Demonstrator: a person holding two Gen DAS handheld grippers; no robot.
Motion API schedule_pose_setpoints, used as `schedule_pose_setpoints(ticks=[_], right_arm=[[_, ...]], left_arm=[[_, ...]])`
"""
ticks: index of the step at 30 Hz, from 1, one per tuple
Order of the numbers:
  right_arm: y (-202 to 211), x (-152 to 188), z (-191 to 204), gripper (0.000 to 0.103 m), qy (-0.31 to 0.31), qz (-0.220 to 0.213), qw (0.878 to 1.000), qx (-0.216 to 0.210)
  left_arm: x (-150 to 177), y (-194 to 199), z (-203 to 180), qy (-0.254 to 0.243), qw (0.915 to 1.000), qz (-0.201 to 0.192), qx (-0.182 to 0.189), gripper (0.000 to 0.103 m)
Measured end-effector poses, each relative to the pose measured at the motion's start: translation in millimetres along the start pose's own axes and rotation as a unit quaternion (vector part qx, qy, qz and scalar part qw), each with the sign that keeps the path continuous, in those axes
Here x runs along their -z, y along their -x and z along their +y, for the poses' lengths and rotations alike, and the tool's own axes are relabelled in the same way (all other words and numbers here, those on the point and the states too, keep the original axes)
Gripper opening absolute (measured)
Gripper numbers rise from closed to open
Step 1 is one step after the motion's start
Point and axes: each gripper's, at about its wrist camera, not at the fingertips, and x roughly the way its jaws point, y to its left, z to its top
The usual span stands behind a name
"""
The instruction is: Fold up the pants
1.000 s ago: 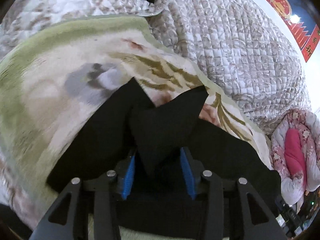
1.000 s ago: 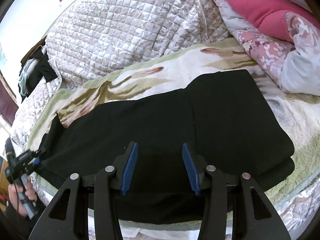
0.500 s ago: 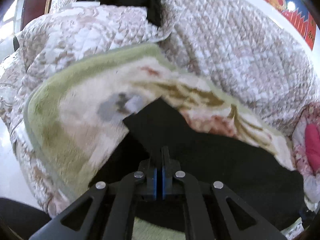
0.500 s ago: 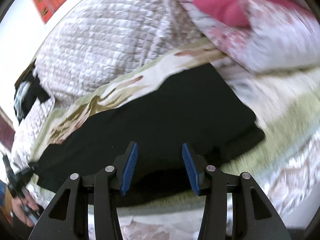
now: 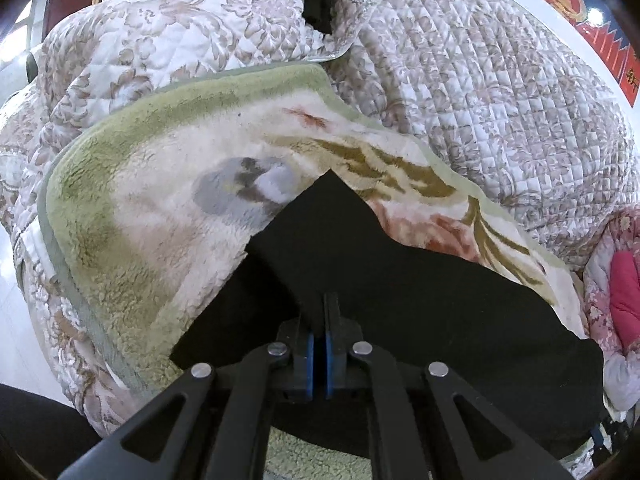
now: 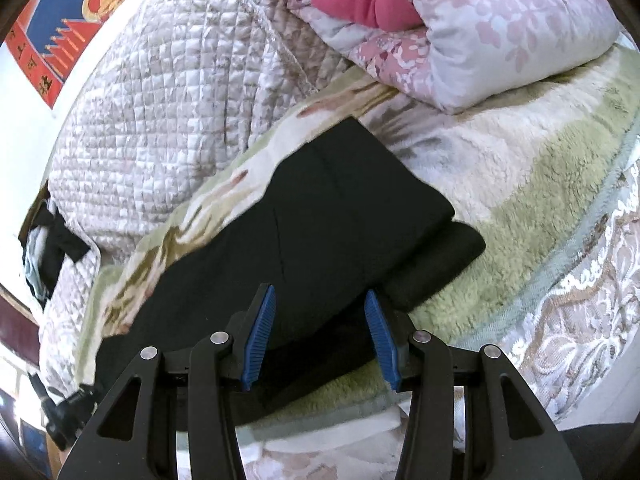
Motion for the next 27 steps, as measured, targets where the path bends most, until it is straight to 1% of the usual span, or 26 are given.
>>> schedule_pose_setpoints(ticks=[2, 3, 6, 8, 9, 10, 11, 13, 16, 17, 18, 19, 20, 21, 22, 23, 25, 27], right_arm=[[2.9, -3.7, 0.7, 0.047, 0.001, -0.013, 1.000, 0.003], [2.0, -5.5, -2.4, 0.047, -0.007, -0.013, 1.000, 0.007], [-7.3, -13.1, -11.9, 0.047, -0.036, -0.006, 0.999, 0.005], [-9.7, -19.1, -11.3, 0.047, -0.036, -0.014, 0.999, 0.024], [-9.7, -21.1, -12.1, 0.045, -0.037, -0.015, 0.999, 0.024], [-11.3, -23.4, -12.5, 0.020, -0.038, -0.015, 0.999, 0.027], [-12.8, -25.7, -12.5, 0.009, -0.035, -0.012, 0.999, 0.033], [-6.5, -28.4, -12.3, 0.009, -0.037, -0.016, 0.999, 0.018], [16.2, -29.3, -5.6, 0.008, -0.030, -0.036, 0.999, 0.000], [20.8, -28.0, -6.2, 0.008, -0.026, -0.039, 0.999, 0.008], [19.4, -26.5, -9.3, 0.008, -0.024, -0.038, 0.999, 0.024], [15.3, -24.8, -13.9, 0.008, -0.025, -0.030, 0.999, 0.035], [5.5, -21.3, -25.3, 0.008, -0.042, -0.008, 0.998, 0.046], [0.9, -19.2, -31.6, 0.009, -0.057, 0.004, 0.997, 0.047], [-0.2, -18.2, -33.4, 0.009, -0.063, 0.007, 0.997, 0.046], [1.5, -18.5, -30.4, 0.009, -0.056, 0.002, 0.997, 0.048], [3.9, -18.3, -25.3, 0.009, -0.041, -0.001, 0.998, 0.055], [2.3, -16.2, -28.0, 0.010, -0.048, 0.004, 0.997, 0.057]], left_arm=[[-0.3, 1.5, -1.3, -0.003, 1.0000, -0.005, 0.001, 0.006], [-0.6, 1.9, -1.8, -0.004, 1.0000, -0.006, 0.001, 0.006], [-0.9, 0.3, -2.0, -0.007, 1.0000, -0.003, 0.001, 0.006], [-1.4, -1.4, -2.9, -0.009, 1.0000, -0.002, 0.001, 0.005], [-2.2, -1.6, -2.6, -0.010, 0.9999, -0.002, 0.002, 0.005], [-2.7, -2.2, -3.4, -0.012, 0.9999, -0.002, 0.002, 0.005], [-3.3, -1.9, -3.9, -0.013, 0.9999, -0.002, 0.003, 0.005], [-4.4, 2.5, -3.7, -0.012, 0.9999, -0.005, 0.004, 0.004], [-5.9, 21.8, -0.1, -0.007, 0.9997, -0.018, 0.017, 0.004], [-4.5, 29.1, 0.1, -0.011, 0.9995, -0.024, 0.016, 0.004], [-2.2, 32.2, 0.3, -0.018, 0.9994, -0.027, 0.011, 0.004], [0.3, 31.6, 1.2, -0.024, 0.9994, -0.025, 0.006, 0.004], [3.5, 27.1, 3.1, -0.027, 0.9995, -0.018, -0.001, 0.004], [5.6, 19.4, 6.5, -0.024, 0.9997, -0.003, -0.006, 0.004], [7.2, 11.1, 10.4, -0.014, 0.9997, 0.016, -0.008, 0.004], [8.3, 4.5, 14.2, -0.005, 0.9994, 0.032, -0.010, 0.005], [10.1, 1.0, 16.5, -0.002, 0.9992, 0.039, -0.012, 0.005], [10.6, 2.8, 14.1, -0.009, 0.9992, 0.036, -0.015, 0.005]])
